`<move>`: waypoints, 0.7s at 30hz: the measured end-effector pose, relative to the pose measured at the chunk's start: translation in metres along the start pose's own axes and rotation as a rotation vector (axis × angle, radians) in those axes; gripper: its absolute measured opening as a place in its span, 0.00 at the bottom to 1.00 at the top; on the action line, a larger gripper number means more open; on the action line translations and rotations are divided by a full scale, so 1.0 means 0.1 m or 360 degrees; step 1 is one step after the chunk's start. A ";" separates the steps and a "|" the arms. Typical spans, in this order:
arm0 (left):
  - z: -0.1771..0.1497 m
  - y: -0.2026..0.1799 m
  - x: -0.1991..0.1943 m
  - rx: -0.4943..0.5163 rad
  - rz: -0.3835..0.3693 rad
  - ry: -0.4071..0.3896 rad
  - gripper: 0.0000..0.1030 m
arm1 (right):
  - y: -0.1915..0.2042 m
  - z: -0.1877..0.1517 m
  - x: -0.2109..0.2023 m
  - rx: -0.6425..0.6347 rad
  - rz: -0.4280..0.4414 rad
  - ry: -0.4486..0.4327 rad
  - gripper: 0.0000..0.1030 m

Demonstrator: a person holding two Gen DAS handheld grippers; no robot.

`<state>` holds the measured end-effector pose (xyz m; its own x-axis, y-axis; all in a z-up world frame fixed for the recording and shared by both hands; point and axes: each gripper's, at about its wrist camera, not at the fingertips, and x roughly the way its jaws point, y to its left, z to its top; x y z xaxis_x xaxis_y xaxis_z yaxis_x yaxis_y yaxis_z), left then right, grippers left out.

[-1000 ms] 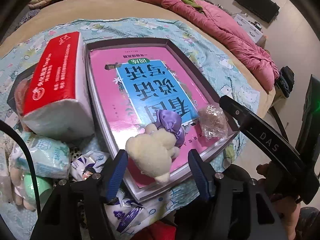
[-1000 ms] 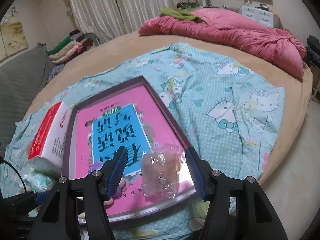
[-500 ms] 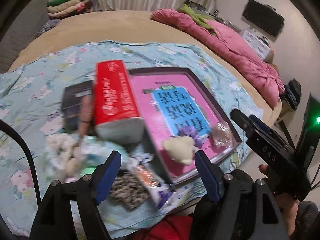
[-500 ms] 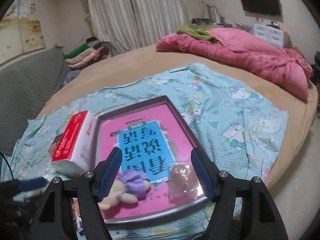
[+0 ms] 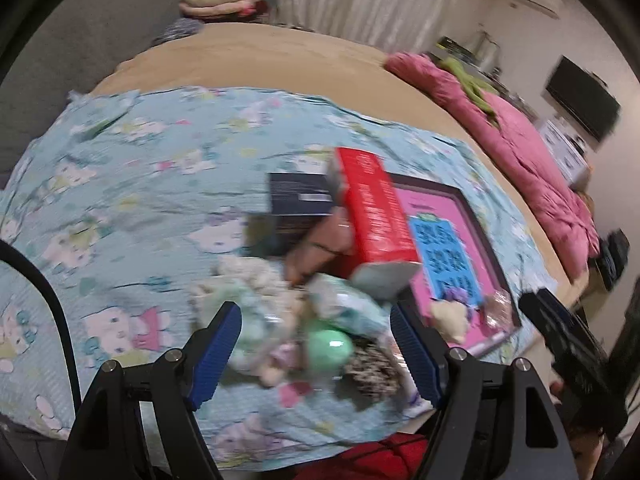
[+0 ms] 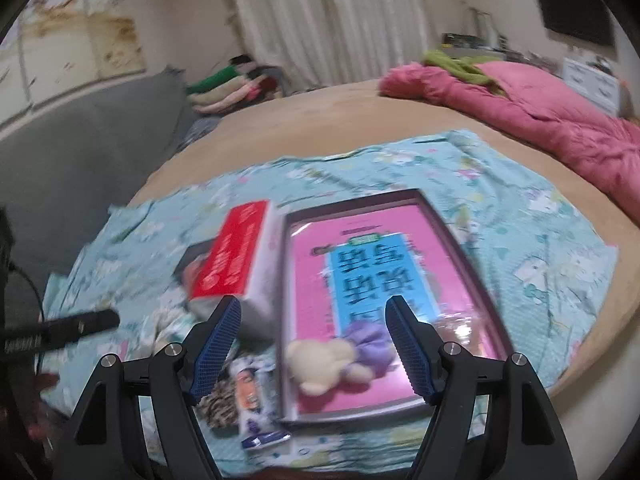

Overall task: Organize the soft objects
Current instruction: 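Move both tools back over the pile of soft items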

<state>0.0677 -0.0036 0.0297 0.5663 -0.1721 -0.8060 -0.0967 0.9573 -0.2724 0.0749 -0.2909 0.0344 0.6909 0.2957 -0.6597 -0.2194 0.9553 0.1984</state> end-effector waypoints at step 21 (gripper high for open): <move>-0.20 0.96 0.40 -0.0459 -0.0094 0.0129 0.74 | 0.83 -0.39 0.47 -0.0432 0.0103 0.0208 0.74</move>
<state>0.0646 0.0769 -0.0394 0.5117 -0.2546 -0.8206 -0.3006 0.8416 -0.4486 0.0620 -0.1986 -0.0082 0.5790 0.3355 -0.7431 -0.4480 0.8924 0.0538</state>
